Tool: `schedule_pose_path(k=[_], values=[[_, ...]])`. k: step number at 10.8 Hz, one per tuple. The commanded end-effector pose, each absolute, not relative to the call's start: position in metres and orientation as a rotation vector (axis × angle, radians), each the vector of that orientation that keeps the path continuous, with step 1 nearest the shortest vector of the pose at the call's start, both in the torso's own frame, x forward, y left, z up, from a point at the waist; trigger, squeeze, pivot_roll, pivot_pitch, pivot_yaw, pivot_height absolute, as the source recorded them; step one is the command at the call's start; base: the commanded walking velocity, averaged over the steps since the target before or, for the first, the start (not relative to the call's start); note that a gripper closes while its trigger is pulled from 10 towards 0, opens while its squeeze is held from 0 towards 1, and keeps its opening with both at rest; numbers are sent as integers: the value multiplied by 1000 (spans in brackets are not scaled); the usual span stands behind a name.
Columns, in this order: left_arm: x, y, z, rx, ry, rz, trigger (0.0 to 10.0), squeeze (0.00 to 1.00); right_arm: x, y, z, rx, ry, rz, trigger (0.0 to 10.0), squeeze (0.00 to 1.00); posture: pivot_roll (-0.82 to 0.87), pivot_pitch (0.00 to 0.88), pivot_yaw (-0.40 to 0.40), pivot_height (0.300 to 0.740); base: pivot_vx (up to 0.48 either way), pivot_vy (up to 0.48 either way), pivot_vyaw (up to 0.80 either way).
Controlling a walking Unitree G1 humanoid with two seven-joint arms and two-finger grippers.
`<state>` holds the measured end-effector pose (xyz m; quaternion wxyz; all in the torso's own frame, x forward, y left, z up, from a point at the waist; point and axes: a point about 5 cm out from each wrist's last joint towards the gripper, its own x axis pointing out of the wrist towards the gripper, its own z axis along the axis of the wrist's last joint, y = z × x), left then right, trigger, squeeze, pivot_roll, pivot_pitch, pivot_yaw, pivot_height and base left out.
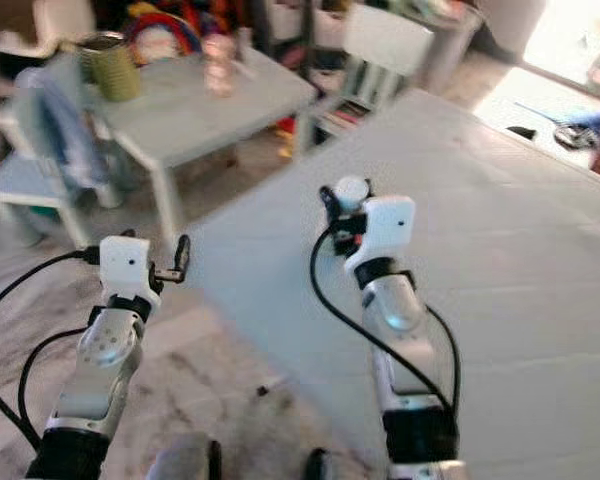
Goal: Restocking fridge
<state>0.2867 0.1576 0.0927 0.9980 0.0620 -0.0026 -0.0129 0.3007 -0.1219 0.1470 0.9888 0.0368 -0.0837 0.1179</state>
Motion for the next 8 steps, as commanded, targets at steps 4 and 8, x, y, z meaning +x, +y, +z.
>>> schedule_pose_path(k=[4, 8], values=[[292, 160, 91, 136, 14, -36, 10000, 0, 302, -116, 156, 71, -191, 271, 10000, 0, 130, 73, -67, 740, 0, 476, 0], [295, 155, 95, 143, -3, -58, 10000, 0, 303, -105, 157, 54, -189, 318, 10000, 0, 145, 75, -57, 740, 0, 476, 0]])
